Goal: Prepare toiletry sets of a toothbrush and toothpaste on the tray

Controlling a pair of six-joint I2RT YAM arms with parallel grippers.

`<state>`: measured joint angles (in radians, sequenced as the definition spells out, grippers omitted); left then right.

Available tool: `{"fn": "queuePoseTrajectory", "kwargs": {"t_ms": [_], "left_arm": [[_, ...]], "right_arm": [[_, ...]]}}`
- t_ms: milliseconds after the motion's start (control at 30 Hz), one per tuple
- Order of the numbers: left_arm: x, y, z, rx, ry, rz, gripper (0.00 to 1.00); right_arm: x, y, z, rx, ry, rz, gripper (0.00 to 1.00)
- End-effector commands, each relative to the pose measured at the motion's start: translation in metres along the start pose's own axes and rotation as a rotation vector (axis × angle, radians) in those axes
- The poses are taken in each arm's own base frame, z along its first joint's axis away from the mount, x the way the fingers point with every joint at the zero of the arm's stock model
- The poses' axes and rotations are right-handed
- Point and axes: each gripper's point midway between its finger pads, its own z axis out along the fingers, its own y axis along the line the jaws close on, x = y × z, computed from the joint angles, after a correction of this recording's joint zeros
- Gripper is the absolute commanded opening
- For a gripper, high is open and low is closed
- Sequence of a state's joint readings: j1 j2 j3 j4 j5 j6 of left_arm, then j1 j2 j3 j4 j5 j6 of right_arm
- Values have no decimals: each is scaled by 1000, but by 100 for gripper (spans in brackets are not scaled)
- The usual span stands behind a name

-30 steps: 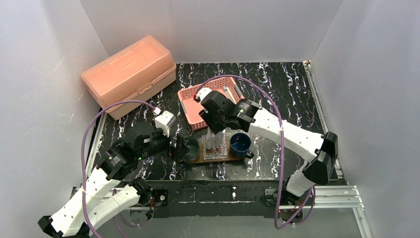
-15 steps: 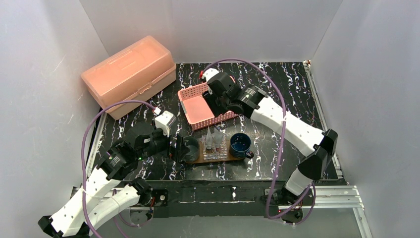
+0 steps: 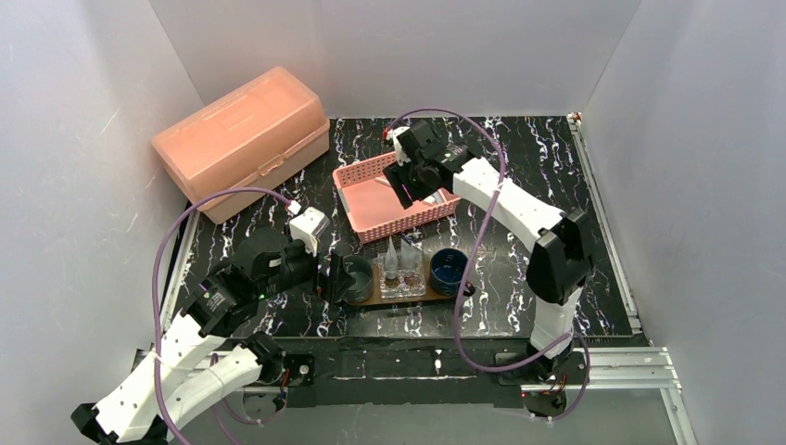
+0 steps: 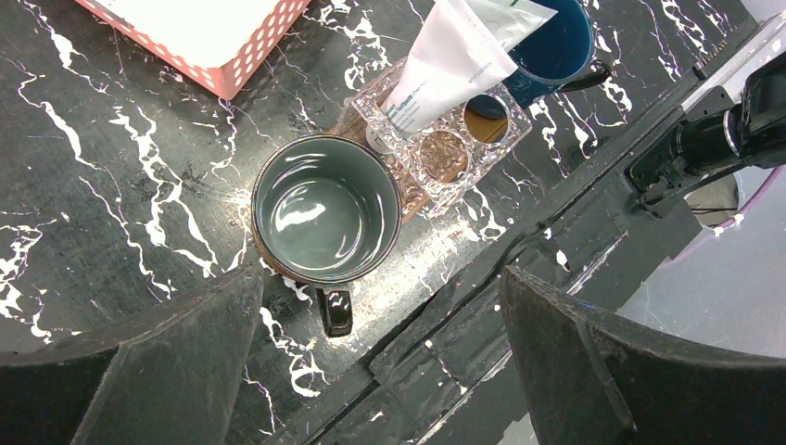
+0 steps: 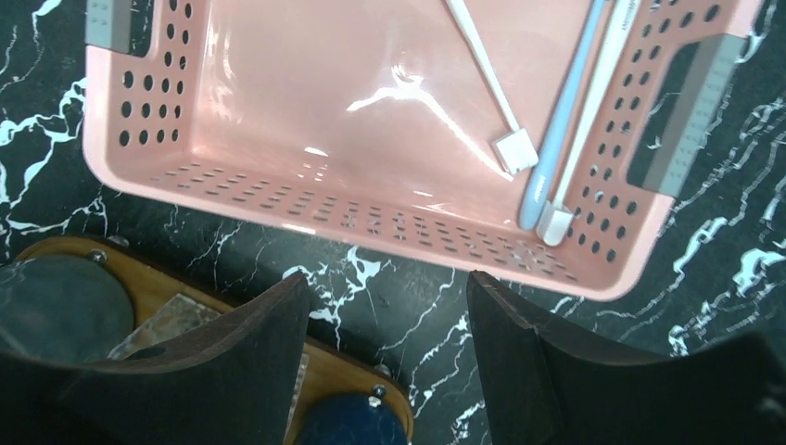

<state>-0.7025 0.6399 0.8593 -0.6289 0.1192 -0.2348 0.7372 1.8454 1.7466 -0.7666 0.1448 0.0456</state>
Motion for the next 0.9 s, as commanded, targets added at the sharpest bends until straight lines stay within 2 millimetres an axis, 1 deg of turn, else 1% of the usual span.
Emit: {"fn": "queuePoseTrajectory", "kwargs": {"t_ms": [0, 267, 433, 633, 867], "left_arm": [[-1, -1, 0, 10, -9, 15, 99], [-1, -1, 0, 8, -11, 15, 99], [-2, -1, -1, 9, -15, 14, 99], [-2, -1, -2, 7, -21, 16, 99], [-2, -2, -2, 13, -23, 16, 99]], "right_arm": [[-25, 5, 17, -68, -61, -24, 73], [-18, -11, 69, -73, 16, -52, 86], [-13, -19, 95, -76, 42, -46, 87], [-12, -27, 117, -79, 43, -49, 88], [-17, -38, 139, -58, 43, -48, 89]]}}
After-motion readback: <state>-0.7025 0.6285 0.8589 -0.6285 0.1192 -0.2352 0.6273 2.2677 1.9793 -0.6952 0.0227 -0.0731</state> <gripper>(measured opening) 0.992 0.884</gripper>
